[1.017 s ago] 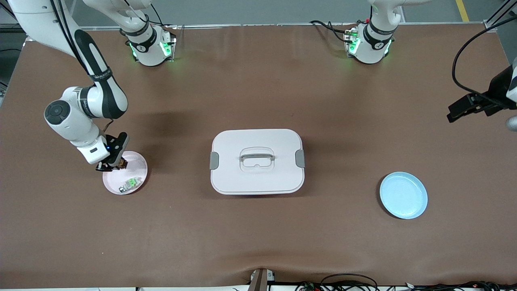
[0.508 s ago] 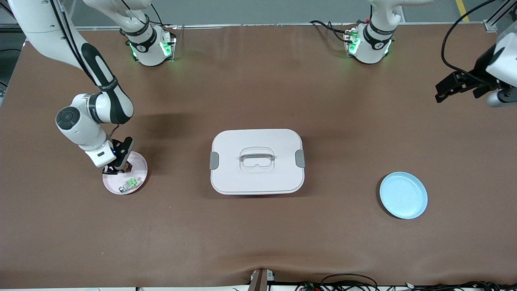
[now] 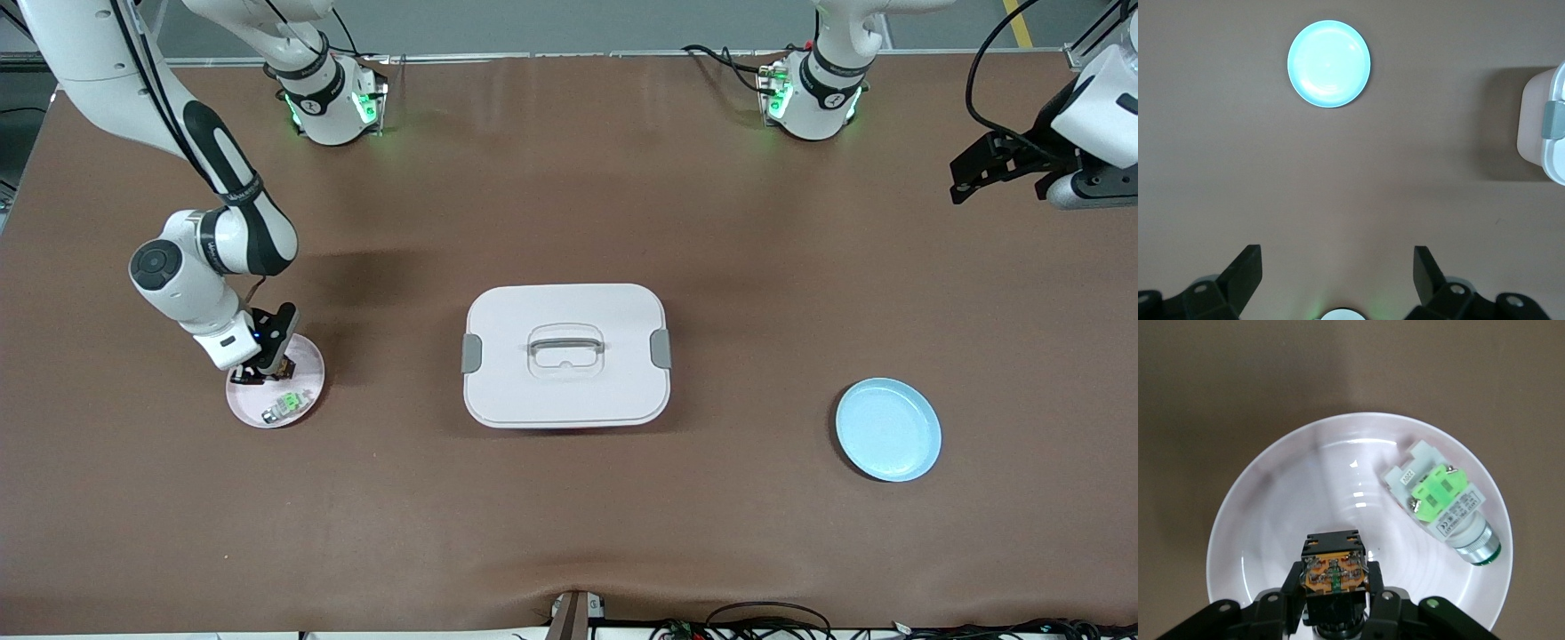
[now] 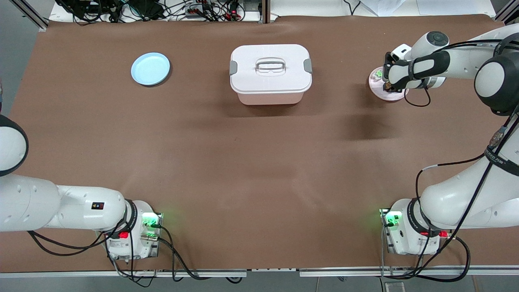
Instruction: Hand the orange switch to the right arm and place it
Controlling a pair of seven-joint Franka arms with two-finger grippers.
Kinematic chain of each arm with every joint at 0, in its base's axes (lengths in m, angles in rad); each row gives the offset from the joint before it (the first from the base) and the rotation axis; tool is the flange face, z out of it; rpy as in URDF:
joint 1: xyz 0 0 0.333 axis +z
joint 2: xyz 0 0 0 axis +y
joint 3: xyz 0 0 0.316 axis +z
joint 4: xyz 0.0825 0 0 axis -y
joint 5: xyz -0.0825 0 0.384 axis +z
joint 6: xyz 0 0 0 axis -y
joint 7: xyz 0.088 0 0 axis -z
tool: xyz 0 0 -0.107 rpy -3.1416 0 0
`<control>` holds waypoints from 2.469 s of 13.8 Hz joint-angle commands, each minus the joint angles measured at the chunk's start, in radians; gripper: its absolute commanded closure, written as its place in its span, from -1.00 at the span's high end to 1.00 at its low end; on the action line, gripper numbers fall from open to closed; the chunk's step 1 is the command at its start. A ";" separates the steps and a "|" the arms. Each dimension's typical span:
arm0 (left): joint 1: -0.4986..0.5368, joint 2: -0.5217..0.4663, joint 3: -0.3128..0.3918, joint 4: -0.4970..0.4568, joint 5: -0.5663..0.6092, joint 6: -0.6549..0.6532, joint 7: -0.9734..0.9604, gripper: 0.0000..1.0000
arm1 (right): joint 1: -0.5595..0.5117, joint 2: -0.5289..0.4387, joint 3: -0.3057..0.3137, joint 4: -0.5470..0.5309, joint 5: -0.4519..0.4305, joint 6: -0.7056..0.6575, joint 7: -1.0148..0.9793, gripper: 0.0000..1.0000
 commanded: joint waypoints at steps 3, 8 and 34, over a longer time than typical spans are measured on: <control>-0.010 -0.040 0.010 -0.022 -0.019 -0.020 0.023 1.00 | -0.026 0.028 0.012 0.054 -0.017 -0.042 0.007 1.00; -0.006 -0.057 0.009 -0.023 -0.019 -0.034 0.027 1.00 | -0.015 -0.010 0.017 0.198 -0.010 -0.357 0.056 1.00; -0.012 -0.051 -0.008 -0.003 -0.028 -0.046 0.010 1.00 | 0.036 -0.077 0.023 0.885 -0.008 -1.018 1.463 1.00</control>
